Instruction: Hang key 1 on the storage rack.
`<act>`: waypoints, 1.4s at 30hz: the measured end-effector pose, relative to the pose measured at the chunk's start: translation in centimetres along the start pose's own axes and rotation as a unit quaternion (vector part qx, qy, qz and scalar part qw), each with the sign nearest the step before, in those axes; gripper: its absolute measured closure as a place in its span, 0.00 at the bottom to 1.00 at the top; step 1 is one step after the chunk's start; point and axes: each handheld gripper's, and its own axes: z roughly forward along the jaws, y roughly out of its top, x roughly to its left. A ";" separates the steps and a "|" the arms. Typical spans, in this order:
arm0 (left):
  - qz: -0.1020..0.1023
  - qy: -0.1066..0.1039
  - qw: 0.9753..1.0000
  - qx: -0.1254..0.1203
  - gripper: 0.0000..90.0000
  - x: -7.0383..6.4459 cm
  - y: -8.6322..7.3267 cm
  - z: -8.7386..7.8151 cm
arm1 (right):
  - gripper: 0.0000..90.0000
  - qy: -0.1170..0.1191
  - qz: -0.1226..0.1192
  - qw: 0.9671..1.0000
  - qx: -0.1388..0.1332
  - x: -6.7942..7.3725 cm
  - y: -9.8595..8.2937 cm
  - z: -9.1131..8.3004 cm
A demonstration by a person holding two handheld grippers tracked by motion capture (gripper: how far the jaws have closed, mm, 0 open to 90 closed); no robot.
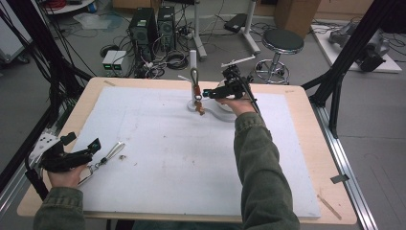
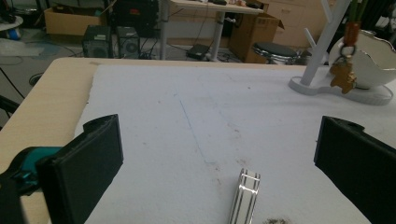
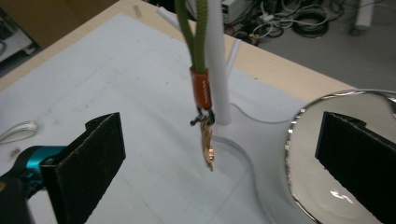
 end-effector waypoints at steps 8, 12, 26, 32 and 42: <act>0.001 0.002 1.000 0.000 0.02 0.0 0.0 0.0 | 0.00 -0.036 -0.028 0.999 -0.010 0.1 -0.6 -2.1; 0.001 0.003 1.000 0.001 0.02 -0.1 0.0 0.0 | 0.01 -0.044 -0.029 0.998 -0.017 0.0 -1.1 -2.9; 0.002 0.005 1.000 0.003 0.02 -0.1 0.0 0.0 | 0.00 -0.066 -0.045 0.996 -0.032 0.1 -2.5 -6.6; 0.003 0.006 1.000 0.003 0.02 -0.1 0.0 0.0 | 0.00 -0.068 -0.033 0.996 -0.038 -0.4 -4.0 -7.3; 0.003 0.005 1.000 0.003 0.02 -0.2 0.0 0.0 | 0.00 -0.078 -0.003 0.996 -0.052 -1.7 -7.1 -8.6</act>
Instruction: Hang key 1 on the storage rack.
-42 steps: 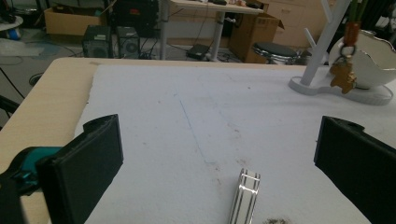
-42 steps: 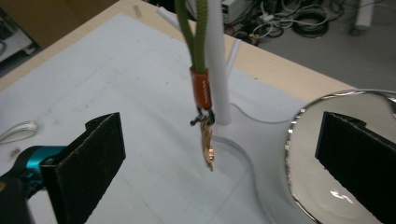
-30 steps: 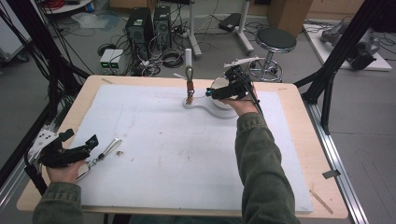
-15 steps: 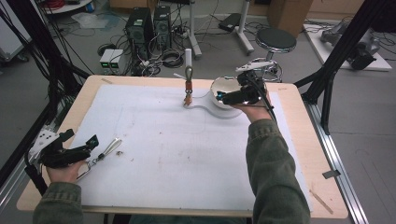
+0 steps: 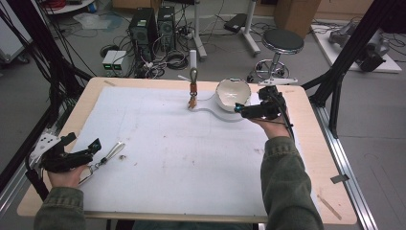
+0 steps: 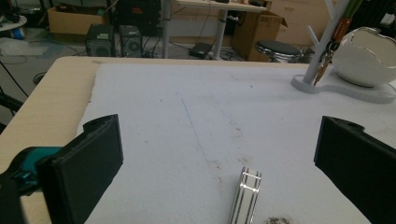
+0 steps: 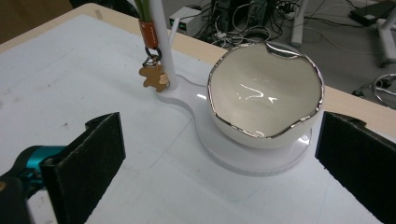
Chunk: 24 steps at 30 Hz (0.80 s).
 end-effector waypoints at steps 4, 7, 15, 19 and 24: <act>-0.001 0.000 1.000 -0.001 0.02 0.1 0.0 0.0 | 0.00 -0.008 0.004 1.000 -0.003 -0.2 -0.8 -0.4; -0.003 0.001 1.000 -0.002 0.02 0.1 0.0 -0.1 | 0.00 -0.010 0.005 1.000 -0.009 -0.2 -1.2 -0.8; -0.002 -0.001 1.000 -0.002 0.02 0.1 0.0 0.0 | 0.00 -0.022 0.013 0.999 -0.023 -0.5 -3.2 -2.1; -0.001 -0.002 1.000 0.000 0.02 0.0 0.0 0.0 | 0.00 -0.024 0.023 0.999 -0.024 -0.9 -4.3 -2.5; -0.001 -0.001 1.000 0.000 0.02 0.0 0.0 0.0 | 0.00 -0.027 0.027 0.999 -0.024 -1.3 -5.4 -2.9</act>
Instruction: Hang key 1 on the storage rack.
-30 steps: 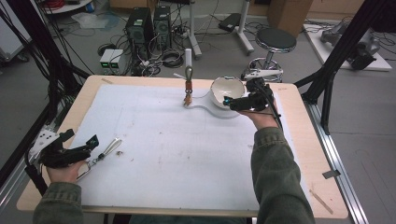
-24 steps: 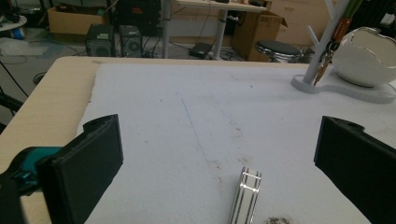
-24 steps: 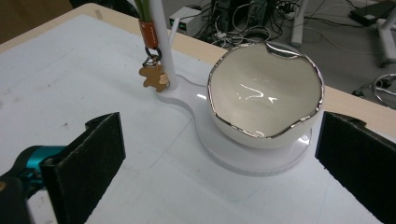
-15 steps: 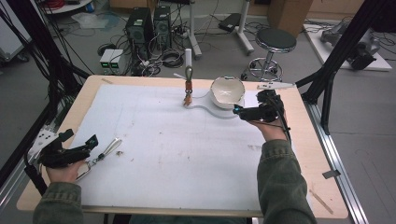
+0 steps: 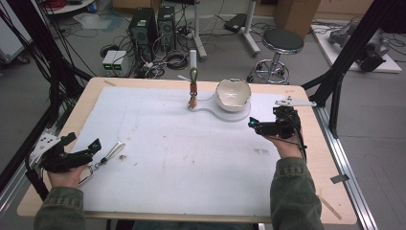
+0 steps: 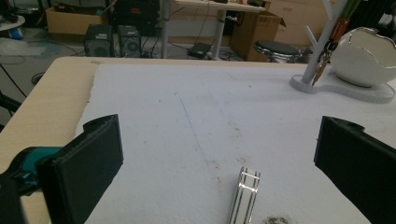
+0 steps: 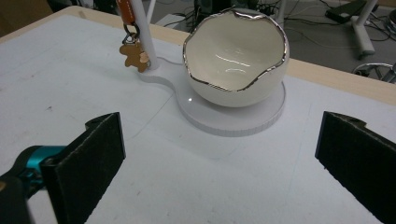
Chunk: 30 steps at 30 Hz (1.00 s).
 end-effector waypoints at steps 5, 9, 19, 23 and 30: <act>0.001 0.000 1.000 0.001 0.02 0.0 0.0 0.0 | 0.00 -0.008 0.002 1.000 -0.004 -0.4 -0.8 -0.5; 0.000 0.001 1.000 0.001 0.02 0.0 0.0 0.0 | 0.00 -0.012 0.005 1.000 -0.005 -0.6 -1.4 -0.7; 0.000 0.000 1.000 0.001 0.02 0.0 0.0 0.0 | 0.00 -0.024 0.013 1.000 -0.005 -1.3 -3.2 -1.2; 0.000 0.000 1.000 0.001 0.02 0.0 0.0 0.0 | 0.01 -0.027 0.014 0.999 -0.008 -1.4 -3.6 -1.5; -0.002 0.000 1.000 0.001 0.02 0.0 0.0 0.0 | 0.00 -0.029 0.019 0.999 -0.017 -1.6 -4.6 -1.9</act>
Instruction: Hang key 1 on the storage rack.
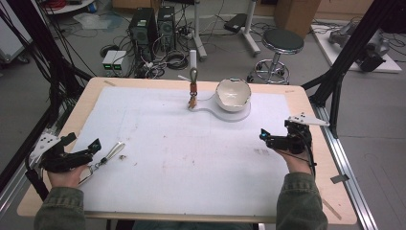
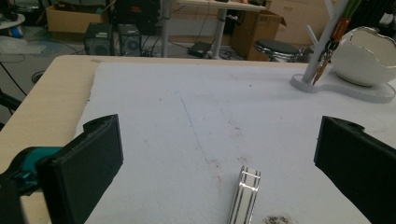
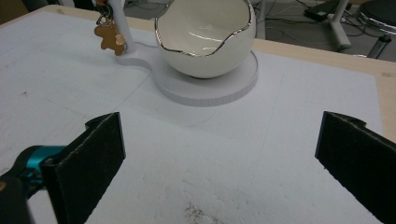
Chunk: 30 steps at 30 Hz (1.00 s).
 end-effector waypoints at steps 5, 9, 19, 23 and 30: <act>-0.003 -0.001 1.000 0.000 0.02 0.0 0.0 0.0 | 0.00 -0.002 0.000 1.000 -0.004 -0.2 -1.1 -0.1; -0.003 -0.001 1.000 0.001 0.02 0.1 0.0 0.0 | 0.00 -0.004 0.006 1.000 -0.008 -0.5 -1.9 -0.3; 0.000 -0.001 1.000 0.004 0.02 0.0 0.0 0.0 | 0.01 -0.007 0.018 1.000 -0.004 -0.9 -3.8 -0.5; 0.000 -0.001 1.000 0.005 0.02 0.0 0.0 0.0 | 0.00 -0.007 0.016 1.000 -0.004 -0.9 -4.2 -0.5; -0.001 -0.001 1.000 0.006 0.02 0.0 0.0 0.0 | 0.00 -0.008 0.020 1.000 -0.007 -1.0 -4.8 -0.8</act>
